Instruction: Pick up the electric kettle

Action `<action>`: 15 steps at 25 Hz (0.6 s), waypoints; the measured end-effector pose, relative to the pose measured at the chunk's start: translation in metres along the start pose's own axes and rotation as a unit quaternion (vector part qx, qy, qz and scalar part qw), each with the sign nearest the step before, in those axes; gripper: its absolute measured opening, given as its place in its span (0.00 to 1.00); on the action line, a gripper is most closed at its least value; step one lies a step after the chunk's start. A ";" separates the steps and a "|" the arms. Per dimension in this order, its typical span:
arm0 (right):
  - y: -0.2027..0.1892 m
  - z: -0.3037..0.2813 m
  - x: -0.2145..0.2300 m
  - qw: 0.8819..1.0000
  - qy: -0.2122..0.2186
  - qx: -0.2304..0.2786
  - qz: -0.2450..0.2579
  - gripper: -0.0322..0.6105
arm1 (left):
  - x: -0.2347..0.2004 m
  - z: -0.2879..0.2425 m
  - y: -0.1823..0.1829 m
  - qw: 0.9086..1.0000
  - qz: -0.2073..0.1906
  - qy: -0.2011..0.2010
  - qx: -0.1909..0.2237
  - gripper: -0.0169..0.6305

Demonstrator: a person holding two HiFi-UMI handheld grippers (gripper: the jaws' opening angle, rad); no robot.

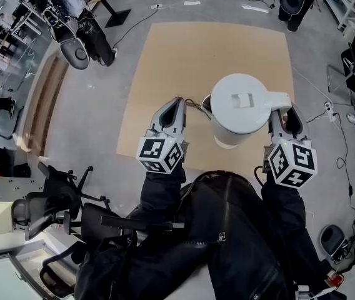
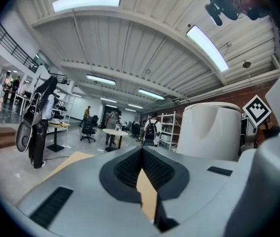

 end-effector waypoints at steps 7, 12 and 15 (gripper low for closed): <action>0.002 0.000 -0.001 1.000 0.000 0.002 0.003 0.30 | 0.001 -0.001 0.003 1.000 -0.002 -0.004 0.001 0.02; 0.000 0.000 0.001 1.000 -0.001 0.002 0.003 0.30 | 0.003 -0.002 0.001 1.000 -0.003 -0.005 0.000 0.02; -0.001 -0.001 0.000 1.000 0.000 0.000 0.000 0.30 | 0.002 -0.002 0.000 1.000 -0.001 -0.006 -0.001 0.02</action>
Point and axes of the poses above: the fingertips, and each gripper's own axes: z backward along the fingers, x to its right, y out of its top, the point moved 9 cm from there along z, backward along the fingers, and after that the axes turned 2 degrees about -y, right-handed, at the moved point
